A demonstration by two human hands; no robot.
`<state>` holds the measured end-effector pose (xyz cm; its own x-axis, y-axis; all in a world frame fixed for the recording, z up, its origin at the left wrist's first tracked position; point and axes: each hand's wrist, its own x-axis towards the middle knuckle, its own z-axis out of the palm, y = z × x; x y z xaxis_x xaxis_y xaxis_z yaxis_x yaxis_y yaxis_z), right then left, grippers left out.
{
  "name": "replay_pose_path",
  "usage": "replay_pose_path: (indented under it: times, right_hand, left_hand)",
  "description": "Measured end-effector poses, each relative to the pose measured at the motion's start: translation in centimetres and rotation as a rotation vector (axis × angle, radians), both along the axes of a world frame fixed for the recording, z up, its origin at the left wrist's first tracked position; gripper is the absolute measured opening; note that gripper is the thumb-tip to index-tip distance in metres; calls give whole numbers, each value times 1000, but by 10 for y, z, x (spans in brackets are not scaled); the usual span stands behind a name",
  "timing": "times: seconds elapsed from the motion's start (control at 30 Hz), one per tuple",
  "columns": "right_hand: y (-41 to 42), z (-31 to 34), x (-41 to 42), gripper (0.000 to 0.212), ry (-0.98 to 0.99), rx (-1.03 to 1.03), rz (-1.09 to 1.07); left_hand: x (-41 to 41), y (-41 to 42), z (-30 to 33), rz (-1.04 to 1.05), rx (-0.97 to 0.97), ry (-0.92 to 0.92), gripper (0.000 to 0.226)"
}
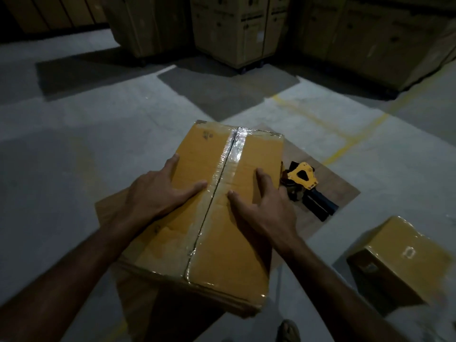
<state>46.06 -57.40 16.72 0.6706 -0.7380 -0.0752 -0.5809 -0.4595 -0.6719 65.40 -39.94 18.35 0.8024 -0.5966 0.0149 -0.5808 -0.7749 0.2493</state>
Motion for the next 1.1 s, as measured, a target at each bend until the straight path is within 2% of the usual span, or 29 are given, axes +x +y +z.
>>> replay_pose_path:
  times: [0.27,0.4,0.53,0.77,0.93,1.1]
  right_hand:
    - [-59,88,-53,97,-184,-168,-23]
    - [-111,110,-103,95,-269,-224,-112]
    - [-179,113,-173,95,-264,-268,-238]
    - [-321,89,-329,94,-174,-298,-460]
    - [-415,62,-428,90,-105,-291,-596]
    - [-505,15,-497,85,-65,-204,-696]
  left_hand:
    - [-55,-56,83,-42,-204,-169,118]
    - [-93,-123,118,-167,-280,-172,122]
    - [-153,-213,129,-322,-317,-120,122]
    - [-292,-396,107,-523,-266,2,126]
    - [-378,-523,66,-631,-249,4,125]
    - [-436,-642,10,-733,-169,103,132]
